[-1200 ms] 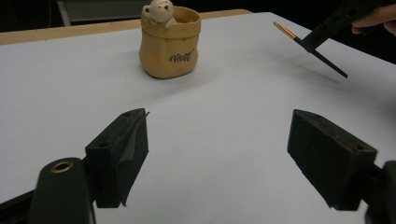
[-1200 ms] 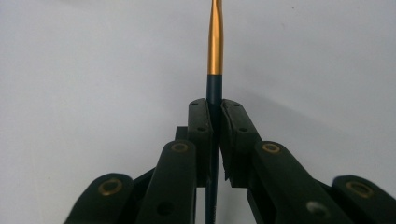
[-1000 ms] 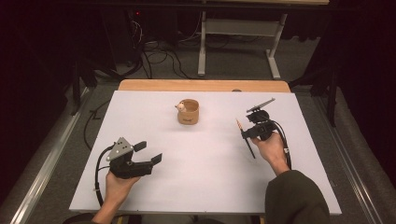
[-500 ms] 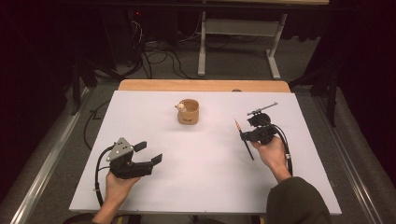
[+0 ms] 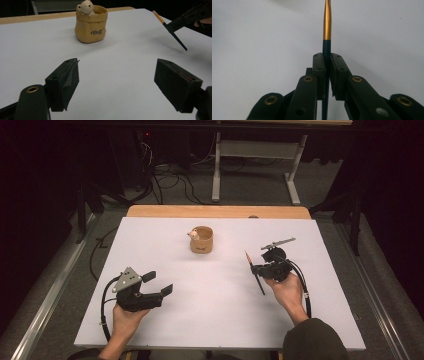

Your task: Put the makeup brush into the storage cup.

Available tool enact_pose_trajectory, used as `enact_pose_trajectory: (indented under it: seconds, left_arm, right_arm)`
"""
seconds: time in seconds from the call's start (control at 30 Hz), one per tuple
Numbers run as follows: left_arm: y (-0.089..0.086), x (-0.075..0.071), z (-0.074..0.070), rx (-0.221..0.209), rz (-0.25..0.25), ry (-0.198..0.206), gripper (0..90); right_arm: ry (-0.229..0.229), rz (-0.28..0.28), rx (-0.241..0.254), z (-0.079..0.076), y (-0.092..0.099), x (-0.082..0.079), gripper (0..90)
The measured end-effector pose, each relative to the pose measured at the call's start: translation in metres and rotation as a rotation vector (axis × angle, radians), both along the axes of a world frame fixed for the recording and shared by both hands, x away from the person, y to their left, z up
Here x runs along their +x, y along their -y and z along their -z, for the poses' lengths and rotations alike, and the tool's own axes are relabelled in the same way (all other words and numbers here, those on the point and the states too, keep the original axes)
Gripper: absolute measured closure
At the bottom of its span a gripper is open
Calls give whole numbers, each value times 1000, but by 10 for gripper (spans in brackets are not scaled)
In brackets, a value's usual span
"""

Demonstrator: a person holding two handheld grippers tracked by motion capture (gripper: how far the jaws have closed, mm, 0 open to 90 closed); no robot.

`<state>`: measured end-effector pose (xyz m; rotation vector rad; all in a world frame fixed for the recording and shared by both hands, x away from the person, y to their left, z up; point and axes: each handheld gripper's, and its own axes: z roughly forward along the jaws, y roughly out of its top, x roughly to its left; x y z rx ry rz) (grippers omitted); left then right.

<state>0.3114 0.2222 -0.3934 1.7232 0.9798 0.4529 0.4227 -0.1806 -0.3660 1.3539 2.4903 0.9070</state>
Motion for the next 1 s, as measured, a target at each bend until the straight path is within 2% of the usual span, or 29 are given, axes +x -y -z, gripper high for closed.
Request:
enact_pose_trajectory:
  seconds: [0.1, 0.17, 0.37, 0.57, 0.73, 0.9, 1.0]
  left_arm:
    - [0, 1, 0, -8, 6, -6, 204]
    - [-1, 1, -1, -27, 10, -12, 203]
    - [-1, 0, -1, -31, 10, -14, 200]
    - [2, 0, 0, -17, 19, -18, 201]
    - [5, 0, -1, -2, 29, -18, 201]
    - [8, 0, -1, 8, 38, -17, 200]
    - [8, -2, -2, 3, 36, -15, 200]
  right_arm:
    - [9, -10, 11, 1, -3, -3, 853]
    - [13, -15, 25, 1, -4, -6, 853]
    - [39, -44, 52, 0, -9, -16, 853]
    - [67, -75, 78, -1, -14, -27, 852]
    - [95, -128, 94, -2, -19, -39, 852]
    - [126, -150, 120, -4, -21, -47, 852]
    - [128, -158, 126, -4, -23, -49, 852]
